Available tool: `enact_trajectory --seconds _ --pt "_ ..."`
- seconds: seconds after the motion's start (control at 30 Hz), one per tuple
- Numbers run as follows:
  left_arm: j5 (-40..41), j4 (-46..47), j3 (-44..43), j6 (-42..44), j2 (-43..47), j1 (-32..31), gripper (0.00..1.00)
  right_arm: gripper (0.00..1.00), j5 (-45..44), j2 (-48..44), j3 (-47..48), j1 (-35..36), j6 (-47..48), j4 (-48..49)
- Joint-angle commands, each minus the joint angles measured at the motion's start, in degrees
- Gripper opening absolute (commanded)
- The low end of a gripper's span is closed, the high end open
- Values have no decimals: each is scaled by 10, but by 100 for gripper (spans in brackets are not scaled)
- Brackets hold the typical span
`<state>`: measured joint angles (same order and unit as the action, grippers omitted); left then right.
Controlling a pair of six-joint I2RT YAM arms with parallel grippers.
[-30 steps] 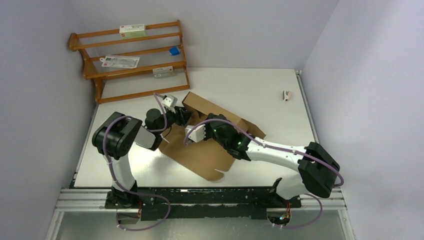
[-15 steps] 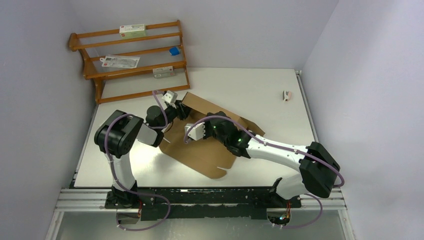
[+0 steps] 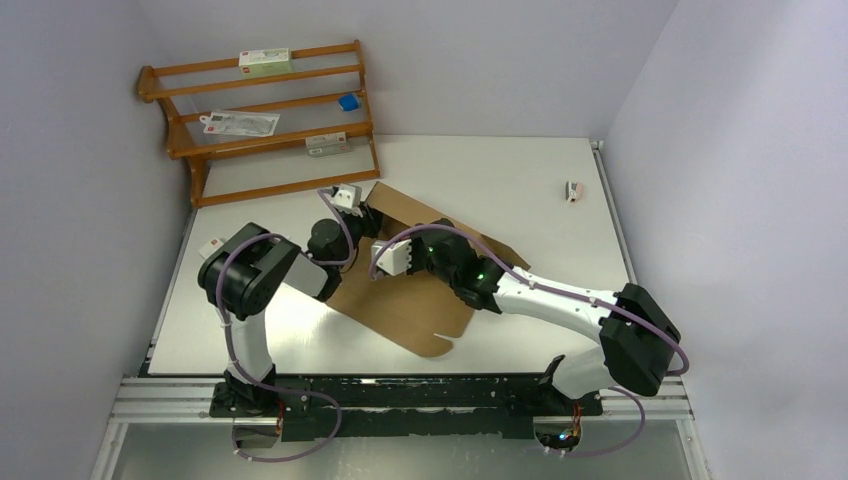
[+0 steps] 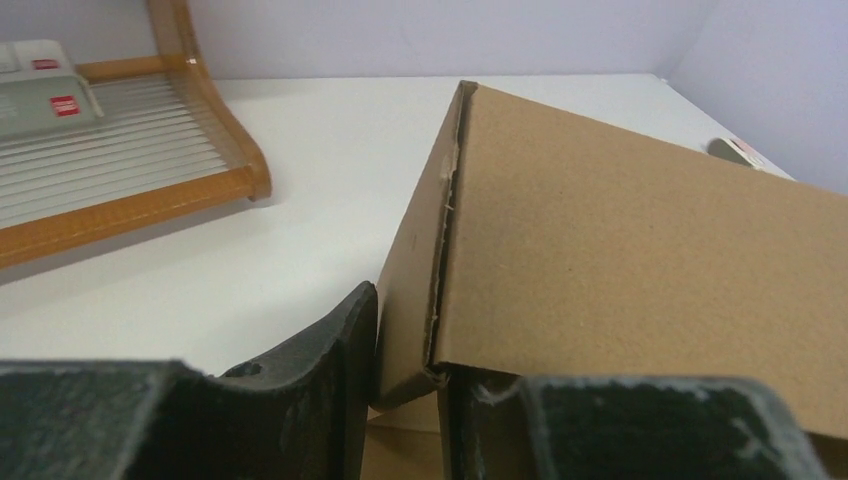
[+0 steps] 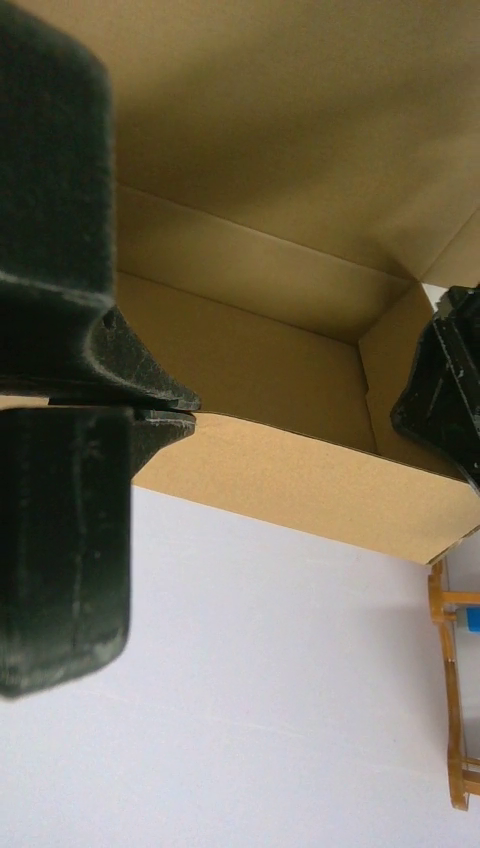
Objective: Fold the paper box
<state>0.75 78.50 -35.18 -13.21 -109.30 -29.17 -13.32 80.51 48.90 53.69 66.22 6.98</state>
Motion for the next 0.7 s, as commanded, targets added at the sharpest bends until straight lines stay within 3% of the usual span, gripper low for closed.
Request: enact_trajectory --seconds 0.0,0.37,0.53,0.67 --pt "120 63 -1 -15 -3 -28 29 0 66 2 5 1 -39 -48" --pt "304 -39 6 0 64 -78 19 0 77 -10 15 -1 -83 -45" --pt "349 -96 13 23 104 -98 19 0 83 -25 11 -1 -107 -41" --pt "432 -156 6 49 128 -124 19 0 101 -34 11 -1 -134 -39"
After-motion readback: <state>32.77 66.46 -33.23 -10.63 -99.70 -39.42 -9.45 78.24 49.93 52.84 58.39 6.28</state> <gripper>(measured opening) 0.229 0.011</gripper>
